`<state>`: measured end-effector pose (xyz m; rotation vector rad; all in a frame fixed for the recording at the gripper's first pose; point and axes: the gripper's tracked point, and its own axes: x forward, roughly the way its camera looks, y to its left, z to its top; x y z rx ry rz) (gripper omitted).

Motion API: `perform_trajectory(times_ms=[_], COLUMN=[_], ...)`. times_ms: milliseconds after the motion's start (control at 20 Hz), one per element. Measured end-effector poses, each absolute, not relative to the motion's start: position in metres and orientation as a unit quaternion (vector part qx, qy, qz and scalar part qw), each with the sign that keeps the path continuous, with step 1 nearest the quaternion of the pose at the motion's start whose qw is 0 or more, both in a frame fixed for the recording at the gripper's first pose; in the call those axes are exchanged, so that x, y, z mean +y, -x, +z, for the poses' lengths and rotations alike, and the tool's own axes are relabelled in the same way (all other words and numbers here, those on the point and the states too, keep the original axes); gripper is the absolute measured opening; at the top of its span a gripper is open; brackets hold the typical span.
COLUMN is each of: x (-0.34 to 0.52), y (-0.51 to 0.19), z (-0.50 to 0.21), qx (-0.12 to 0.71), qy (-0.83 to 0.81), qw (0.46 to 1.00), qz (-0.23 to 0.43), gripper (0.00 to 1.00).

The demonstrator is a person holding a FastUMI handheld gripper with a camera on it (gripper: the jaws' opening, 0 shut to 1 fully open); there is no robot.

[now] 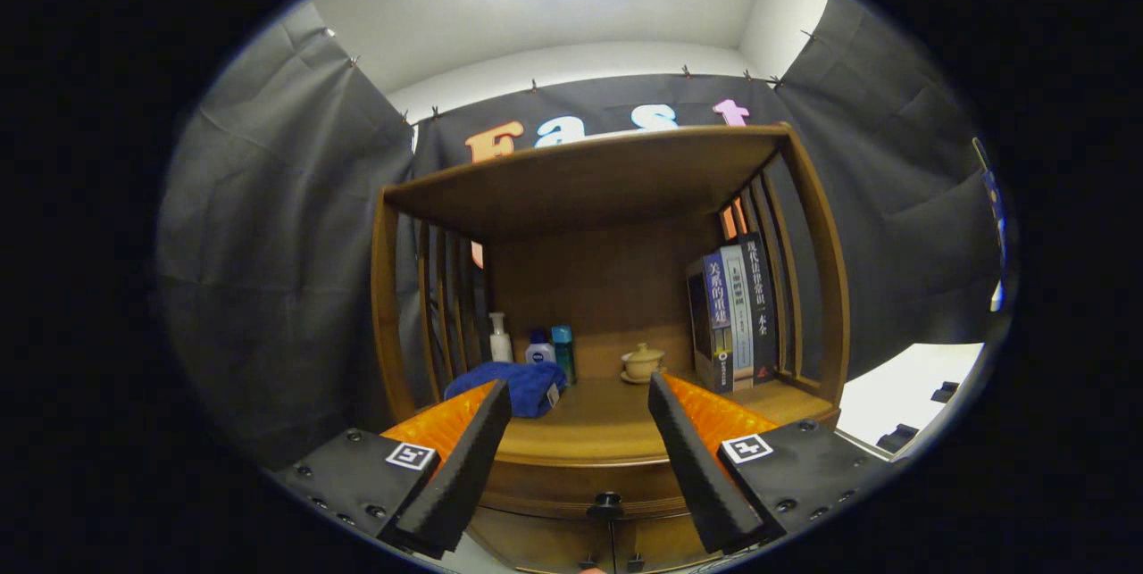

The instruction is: Pull open the drawer, take out the items inside it, and place them on the countertop above the cabinet.

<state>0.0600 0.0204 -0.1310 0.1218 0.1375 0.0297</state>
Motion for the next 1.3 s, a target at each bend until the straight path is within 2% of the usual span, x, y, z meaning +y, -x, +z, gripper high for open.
perform_trajectory(times_ms=[400, 900, 1050, 1300], x=[0.016, 0.029, 0.016, 0.018], y=[-0.087, -0.087, -0.088, -0.087], z=[-0.285, -0.346, -0.351, -0.349], qx=[0.184, 0.234, 0.239, 0.244], qy=[-0.095, -0.091, -0.081, -0.080], qw=[0.978, 0.968, 0.967, 0.966], qz=[-0.009, -0.016, -0.039, -0.031], gripper=[1.00, 0.81, 0.65, 0.41])
